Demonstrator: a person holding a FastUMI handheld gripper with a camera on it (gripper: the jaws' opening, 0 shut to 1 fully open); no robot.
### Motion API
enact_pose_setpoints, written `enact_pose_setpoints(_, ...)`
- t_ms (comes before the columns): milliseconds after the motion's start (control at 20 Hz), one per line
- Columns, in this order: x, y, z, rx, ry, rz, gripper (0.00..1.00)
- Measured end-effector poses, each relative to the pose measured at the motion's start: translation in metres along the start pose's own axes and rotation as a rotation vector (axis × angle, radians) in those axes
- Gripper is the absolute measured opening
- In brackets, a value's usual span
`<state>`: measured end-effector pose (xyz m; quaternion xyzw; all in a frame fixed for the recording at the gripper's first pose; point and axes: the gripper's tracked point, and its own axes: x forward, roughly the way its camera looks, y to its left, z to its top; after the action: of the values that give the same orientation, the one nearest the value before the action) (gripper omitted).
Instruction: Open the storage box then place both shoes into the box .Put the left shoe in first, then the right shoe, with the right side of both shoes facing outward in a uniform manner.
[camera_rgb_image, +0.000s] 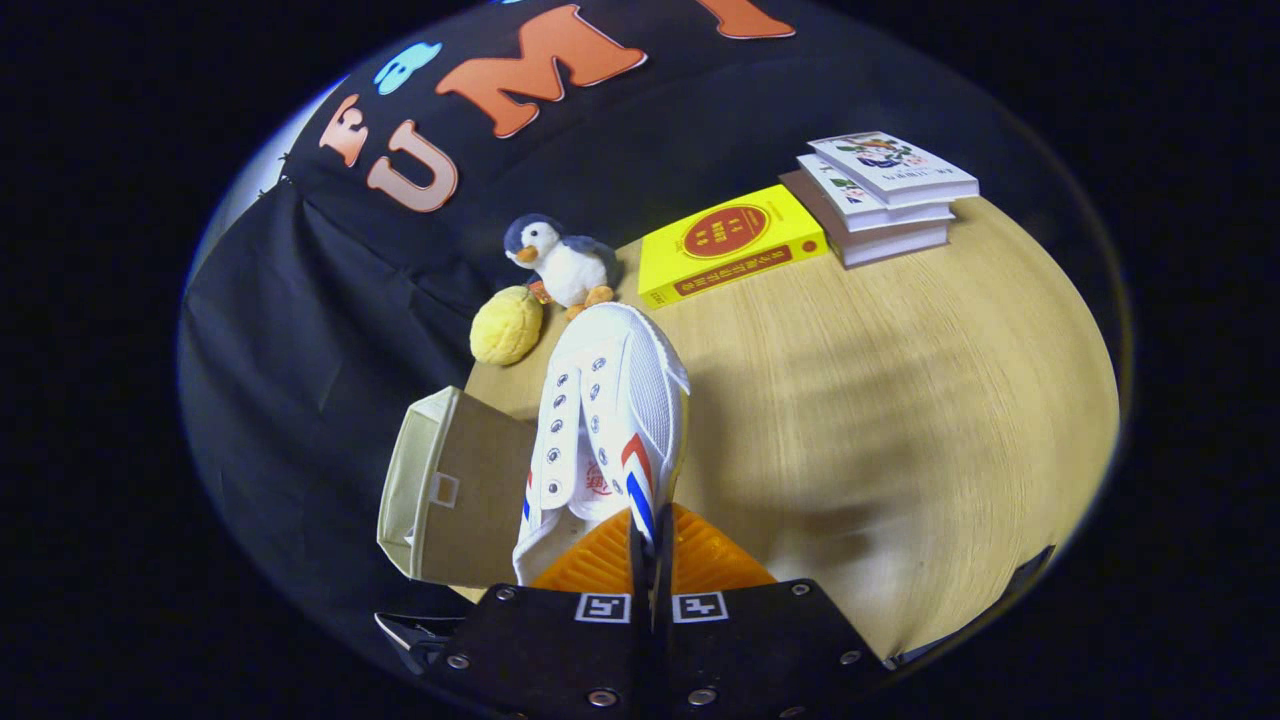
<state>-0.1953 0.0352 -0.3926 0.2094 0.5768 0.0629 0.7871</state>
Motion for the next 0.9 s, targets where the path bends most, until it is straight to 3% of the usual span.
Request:
enact_pose_setpoints(600,0.032,0.19,-0.018,-0.126,0.07,0.138,0.01)
enact_pose_setpoints(900,0.071,0.243,-0.037,-0.16,0.131,0.128,0.02)
